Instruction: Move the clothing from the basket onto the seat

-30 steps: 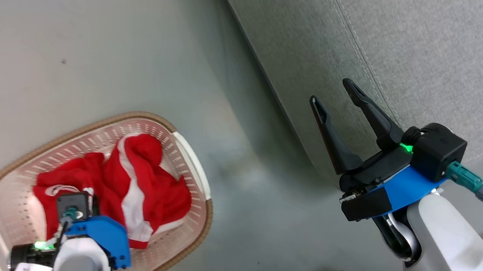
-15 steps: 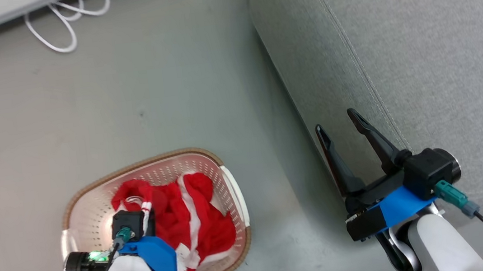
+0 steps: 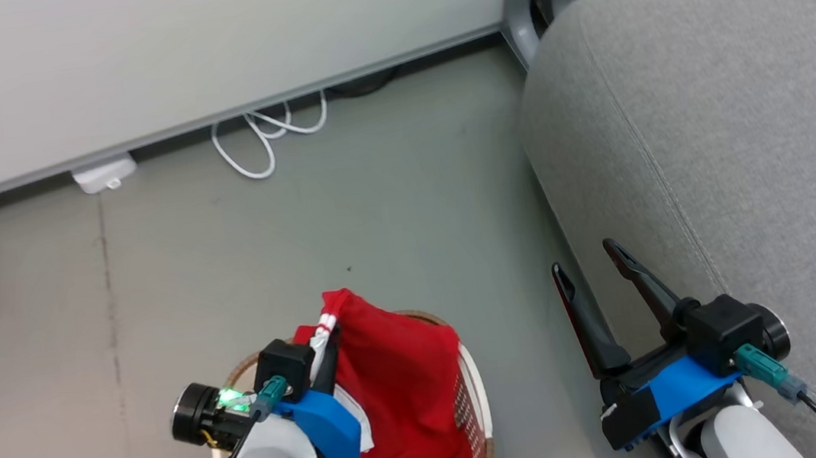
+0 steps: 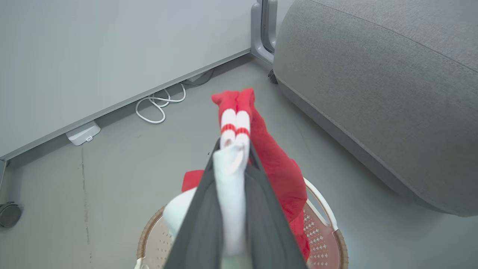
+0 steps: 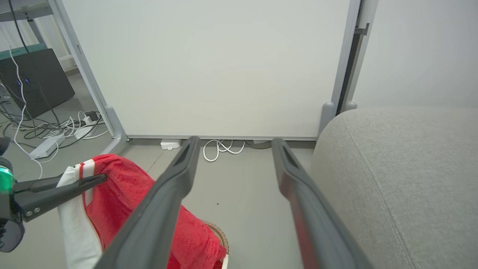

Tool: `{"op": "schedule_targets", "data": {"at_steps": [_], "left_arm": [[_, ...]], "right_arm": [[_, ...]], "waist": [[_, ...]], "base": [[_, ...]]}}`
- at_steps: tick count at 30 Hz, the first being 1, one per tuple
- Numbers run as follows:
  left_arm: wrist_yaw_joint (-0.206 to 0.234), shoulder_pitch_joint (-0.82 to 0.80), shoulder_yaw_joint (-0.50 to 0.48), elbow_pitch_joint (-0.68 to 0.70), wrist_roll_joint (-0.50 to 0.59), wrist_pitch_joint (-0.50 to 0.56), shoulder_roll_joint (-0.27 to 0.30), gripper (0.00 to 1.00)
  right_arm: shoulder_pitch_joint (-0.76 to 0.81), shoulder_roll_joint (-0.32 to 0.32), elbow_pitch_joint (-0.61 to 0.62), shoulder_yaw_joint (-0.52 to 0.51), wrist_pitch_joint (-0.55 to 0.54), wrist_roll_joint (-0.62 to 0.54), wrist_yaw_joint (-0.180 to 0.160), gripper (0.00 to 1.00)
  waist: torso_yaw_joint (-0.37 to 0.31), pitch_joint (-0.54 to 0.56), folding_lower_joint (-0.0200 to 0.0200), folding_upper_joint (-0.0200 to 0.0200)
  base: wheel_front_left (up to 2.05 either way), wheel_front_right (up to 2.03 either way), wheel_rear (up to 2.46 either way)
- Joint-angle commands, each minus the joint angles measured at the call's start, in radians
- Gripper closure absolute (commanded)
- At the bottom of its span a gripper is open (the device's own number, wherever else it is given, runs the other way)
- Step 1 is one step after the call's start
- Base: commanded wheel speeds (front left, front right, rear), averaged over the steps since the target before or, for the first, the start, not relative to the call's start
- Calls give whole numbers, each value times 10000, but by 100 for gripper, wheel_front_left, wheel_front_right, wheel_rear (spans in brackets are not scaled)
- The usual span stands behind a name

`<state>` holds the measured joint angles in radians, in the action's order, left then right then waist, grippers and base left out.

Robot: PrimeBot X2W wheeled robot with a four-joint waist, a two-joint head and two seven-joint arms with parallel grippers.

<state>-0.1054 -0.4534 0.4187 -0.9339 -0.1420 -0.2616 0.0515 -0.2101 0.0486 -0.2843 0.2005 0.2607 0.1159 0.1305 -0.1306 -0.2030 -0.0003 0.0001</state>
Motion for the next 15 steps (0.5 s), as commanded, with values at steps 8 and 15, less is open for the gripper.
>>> {"op": "schedule_targets", "data": {"at_steps": [8,15], "left_arm": [[-178,-372,1126,1083,-625,-50,-8,100],[-170,-781,1781,2031,-1289,-50,-8,100]], "right_arm": [[437,30,-17,-82,-183,3,5,0],[755,30,59,-103,-309,27,5,0]], "waist": [[622,1058,3,-1],[731,1478,3,-1]], "base": [[0,0,0],[0,0,0]]}}
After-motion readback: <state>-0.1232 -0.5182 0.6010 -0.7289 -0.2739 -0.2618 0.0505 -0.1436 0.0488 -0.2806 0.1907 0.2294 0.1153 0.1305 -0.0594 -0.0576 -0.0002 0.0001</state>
